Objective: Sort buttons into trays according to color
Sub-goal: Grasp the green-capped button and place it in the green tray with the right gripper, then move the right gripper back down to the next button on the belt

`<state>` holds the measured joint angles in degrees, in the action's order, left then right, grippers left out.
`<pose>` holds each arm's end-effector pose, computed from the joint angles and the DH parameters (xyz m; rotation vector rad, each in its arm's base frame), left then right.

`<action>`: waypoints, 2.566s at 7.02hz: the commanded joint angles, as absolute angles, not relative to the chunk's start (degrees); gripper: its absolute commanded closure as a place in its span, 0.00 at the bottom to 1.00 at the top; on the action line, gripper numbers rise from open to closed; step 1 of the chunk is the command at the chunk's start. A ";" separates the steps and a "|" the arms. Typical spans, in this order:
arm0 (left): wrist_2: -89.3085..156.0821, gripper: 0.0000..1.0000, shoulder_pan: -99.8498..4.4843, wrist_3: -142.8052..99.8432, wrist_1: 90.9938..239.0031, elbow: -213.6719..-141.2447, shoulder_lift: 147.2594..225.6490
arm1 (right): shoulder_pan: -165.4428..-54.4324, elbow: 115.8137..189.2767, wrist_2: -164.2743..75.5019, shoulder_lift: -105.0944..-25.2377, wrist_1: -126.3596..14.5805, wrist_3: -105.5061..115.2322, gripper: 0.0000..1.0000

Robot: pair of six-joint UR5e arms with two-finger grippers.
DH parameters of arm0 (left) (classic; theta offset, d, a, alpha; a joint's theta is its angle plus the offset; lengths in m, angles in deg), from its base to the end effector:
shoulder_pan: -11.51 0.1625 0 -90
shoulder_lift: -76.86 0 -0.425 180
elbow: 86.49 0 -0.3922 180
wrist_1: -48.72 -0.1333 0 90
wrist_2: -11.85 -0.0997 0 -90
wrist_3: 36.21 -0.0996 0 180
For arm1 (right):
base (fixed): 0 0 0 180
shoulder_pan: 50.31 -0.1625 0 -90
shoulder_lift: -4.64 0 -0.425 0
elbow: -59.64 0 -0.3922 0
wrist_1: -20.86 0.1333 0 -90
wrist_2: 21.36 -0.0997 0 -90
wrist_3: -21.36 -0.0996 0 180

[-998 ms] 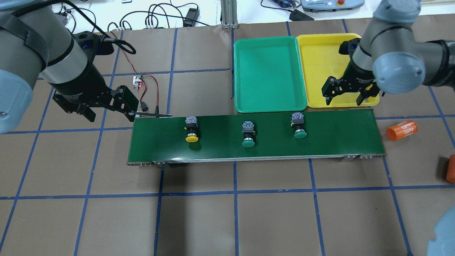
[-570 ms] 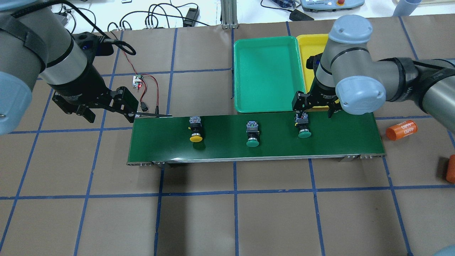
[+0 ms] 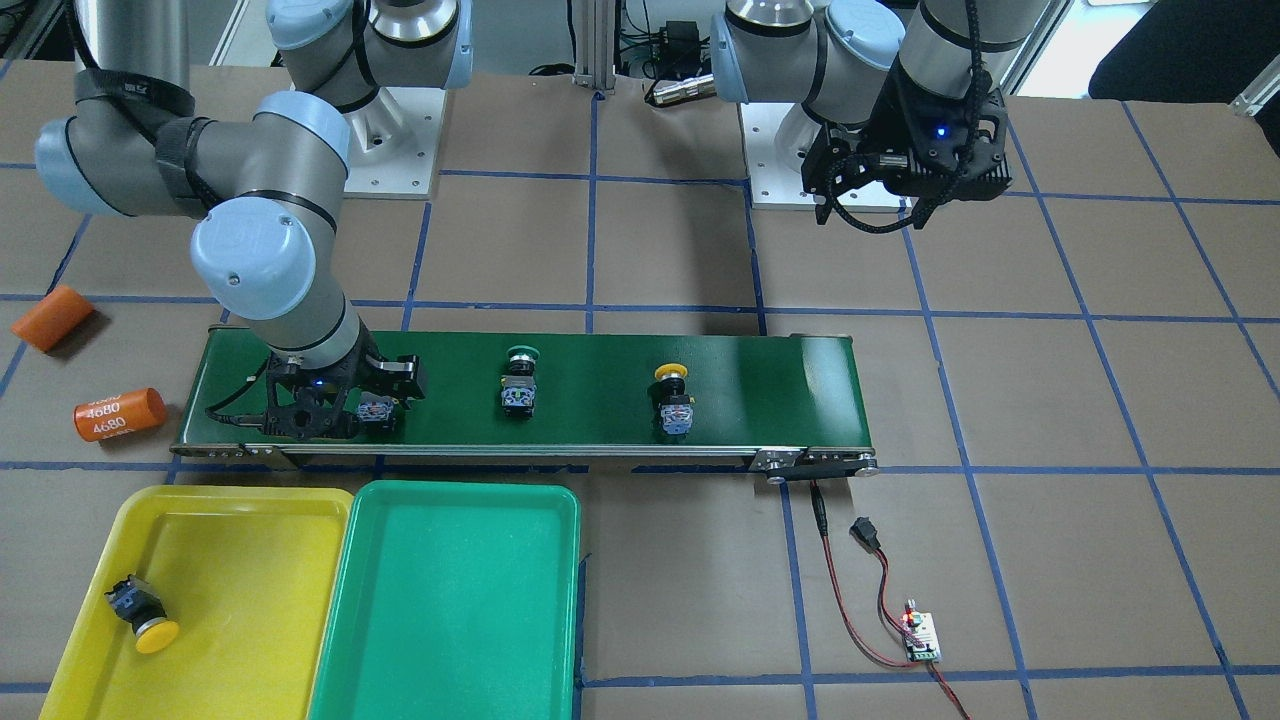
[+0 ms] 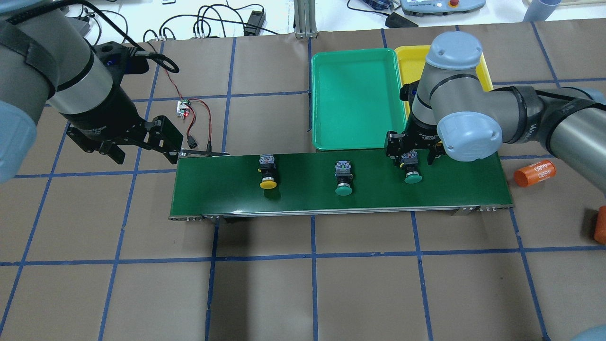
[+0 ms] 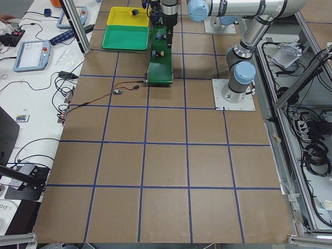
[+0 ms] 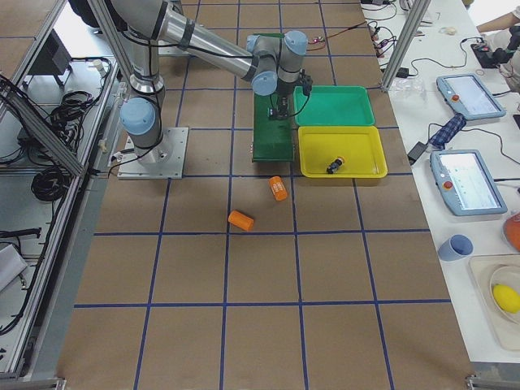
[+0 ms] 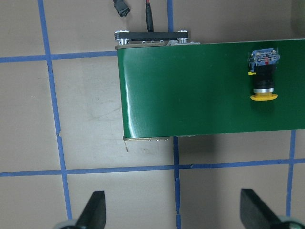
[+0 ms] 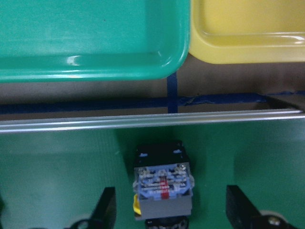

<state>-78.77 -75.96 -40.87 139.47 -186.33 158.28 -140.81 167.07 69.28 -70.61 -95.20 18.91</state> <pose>-0.1133 -0.4303 0.4711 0.0585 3.1319 0.0559 0.1368 -0.5275 0.2550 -0.0522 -3.1228 -0.1665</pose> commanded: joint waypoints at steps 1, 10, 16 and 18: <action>-79.02 0.00 -76.03 -40.87 139.51 -187.12 157.55 | -140.83 166.87 69.78 -70.50 -95.69 19.17 0.95; -79.20 0.00 -76.03 -40.96 139.25 -187.39 157.28 | -141.36 142.17 68.98 -49.76 -102.02 18.03 0.54; -79.29 0.00 -75.94 -41.05 139.68 -187.39 157.19 | -140.92 150.46 68.99 -67.11 -84.18 19.08 0.00; -79.20 0.00 -75.94 -41.13 139.51 -187.39 157.71 | -140.31 163.99 69.42 -76.09 -88.01 19.25 0.01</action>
